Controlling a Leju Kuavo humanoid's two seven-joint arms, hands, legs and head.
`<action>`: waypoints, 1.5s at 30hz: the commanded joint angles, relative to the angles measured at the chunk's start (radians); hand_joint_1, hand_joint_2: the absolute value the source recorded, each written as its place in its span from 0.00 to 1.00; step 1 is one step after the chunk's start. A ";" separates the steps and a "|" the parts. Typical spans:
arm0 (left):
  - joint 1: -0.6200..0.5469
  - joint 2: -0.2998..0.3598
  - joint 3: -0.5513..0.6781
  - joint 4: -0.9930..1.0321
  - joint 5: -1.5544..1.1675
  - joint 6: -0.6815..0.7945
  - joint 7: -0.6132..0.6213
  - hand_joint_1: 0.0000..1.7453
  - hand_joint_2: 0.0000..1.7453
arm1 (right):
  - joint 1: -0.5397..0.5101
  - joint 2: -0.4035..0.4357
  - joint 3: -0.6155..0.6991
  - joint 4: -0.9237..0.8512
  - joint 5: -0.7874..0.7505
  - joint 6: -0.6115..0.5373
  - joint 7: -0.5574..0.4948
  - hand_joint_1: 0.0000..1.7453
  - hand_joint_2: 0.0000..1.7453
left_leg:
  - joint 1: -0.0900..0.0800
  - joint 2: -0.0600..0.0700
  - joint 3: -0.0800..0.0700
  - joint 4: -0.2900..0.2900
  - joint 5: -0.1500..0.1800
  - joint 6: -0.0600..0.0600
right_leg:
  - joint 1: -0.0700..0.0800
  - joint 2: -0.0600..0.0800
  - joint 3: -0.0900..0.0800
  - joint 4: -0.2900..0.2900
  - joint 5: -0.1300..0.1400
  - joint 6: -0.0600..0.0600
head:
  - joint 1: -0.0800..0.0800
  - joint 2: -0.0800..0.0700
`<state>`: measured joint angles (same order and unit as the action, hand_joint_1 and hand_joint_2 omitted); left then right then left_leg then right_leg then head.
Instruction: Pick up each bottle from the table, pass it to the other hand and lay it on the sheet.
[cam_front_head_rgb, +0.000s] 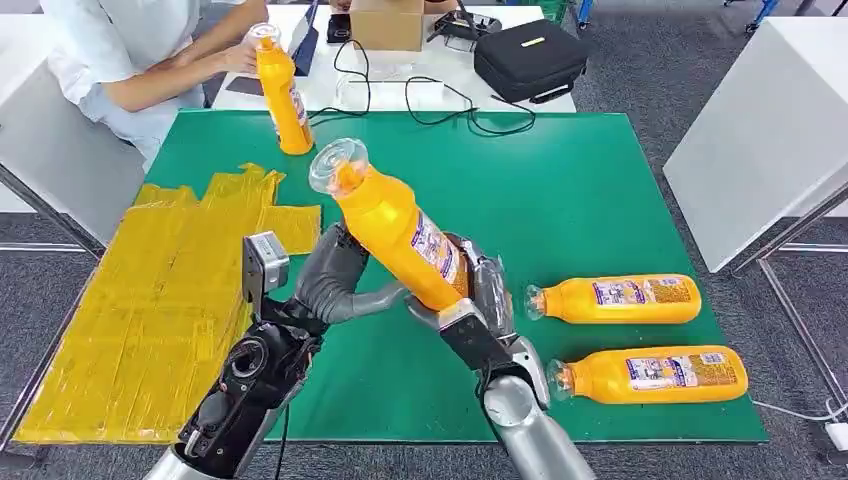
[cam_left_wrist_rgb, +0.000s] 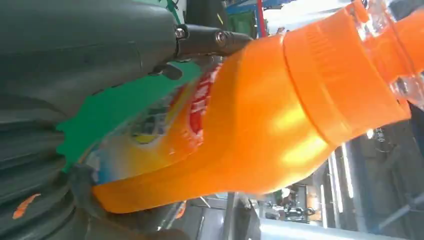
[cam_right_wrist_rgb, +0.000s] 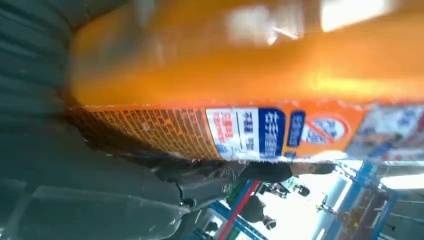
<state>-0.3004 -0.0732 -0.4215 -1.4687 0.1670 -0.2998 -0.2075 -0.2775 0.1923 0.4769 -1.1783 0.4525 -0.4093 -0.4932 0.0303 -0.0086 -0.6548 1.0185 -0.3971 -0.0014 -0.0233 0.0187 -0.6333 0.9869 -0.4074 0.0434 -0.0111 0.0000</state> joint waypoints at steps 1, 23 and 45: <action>-0.057 0.007 -0.023 0.076 0.020 -0.013 -0.006 0.00 1.00 | -0.068 0.000 0.195 0.186 0.127 -0.007 0.000 1.00 1.00 | 0.000 0.002 0.007 -0.001 -0.002 0.001 | 0.001 -0.001 0.006 -0.001 -0.002 -0.003 | 0.000 0.000; -0.076 -0.024 0.065 0.131 0.146 0.024 -0.067 1.00 1.00 | -0.023 -0.046 0.270 0.061 0.108 -0.037 -0.021 1.00 1.00 | -0.001 -0.003 0.009 -0.001 -0.003 0.003 | 0.001 -0.006 0.010 -0.001 -0.004 -0.003 | 0.000 0.000; -0.046 0.003 0.142 0.084 -0.036 0.223 -0.177 1.00 1.00 | 0.125 -0.102 0.068 -0.286 0.108 -0.194 0.009 0.00 1.00 | -0.001 -0.001 0.004 -0.001 -0.001 0.001 | 0.000 -0.003 0.004 0.000 -0.002 -0.002 | 0.000 0.000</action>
<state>-0.3269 -0.0980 -0.3872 -1.4054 0.2895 -0.2441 -0.3201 -0.2547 0.1560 0.6409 -1.2364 0.5410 -0.5349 -0.4723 0.0300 -0.0085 -0.6550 1.0187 -0.3971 -0.0014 -0.0235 0.0187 -0.6341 0.9868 -0.4074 0.0433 -0.0107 0.0000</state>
